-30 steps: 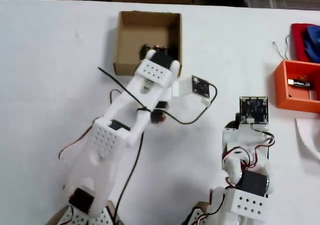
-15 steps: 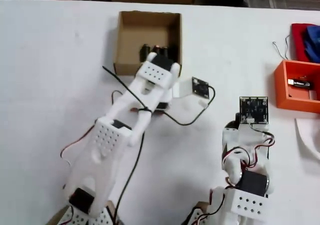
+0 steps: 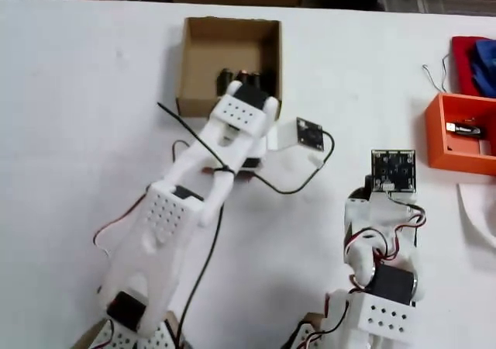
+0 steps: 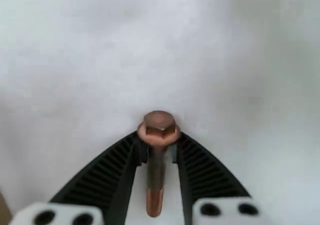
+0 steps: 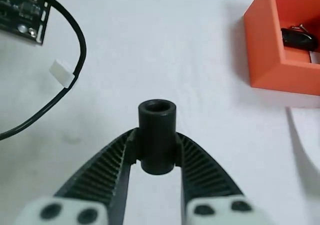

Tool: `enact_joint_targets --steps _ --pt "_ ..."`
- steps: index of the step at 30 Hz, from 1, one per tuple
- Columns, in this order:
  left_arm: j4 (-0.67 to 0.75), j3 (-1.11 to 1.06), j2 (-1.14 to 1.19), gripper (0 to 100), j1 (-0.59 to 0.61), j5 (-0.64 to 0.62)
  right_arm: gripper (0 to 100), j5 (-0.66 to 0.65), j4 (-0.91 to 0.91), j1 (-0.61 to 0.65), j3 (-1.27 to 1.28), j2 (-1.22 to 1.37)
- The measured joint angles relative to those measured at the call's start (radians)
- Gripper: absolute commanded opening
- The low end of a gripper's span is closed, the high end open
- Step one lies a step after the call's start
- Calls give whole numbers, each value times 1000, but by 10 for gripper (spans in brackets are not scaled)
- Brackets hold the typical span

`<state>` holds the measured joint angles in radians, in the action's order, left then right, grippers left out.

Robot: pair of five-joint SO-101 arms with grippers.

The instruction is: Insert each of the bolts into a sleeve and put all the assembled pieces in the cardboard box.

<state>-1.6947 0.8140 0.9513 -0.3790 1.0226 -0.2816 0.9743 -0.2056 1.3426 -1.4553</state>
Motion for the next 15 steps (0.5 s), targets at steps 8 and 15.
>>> enact_joint_targets --steps 8,15 --pt "12 0 0 102 18 -84 22 0 0 0 0 0" --pt "37 -2 0 83 18 -110 22 0 0 0 0 0"
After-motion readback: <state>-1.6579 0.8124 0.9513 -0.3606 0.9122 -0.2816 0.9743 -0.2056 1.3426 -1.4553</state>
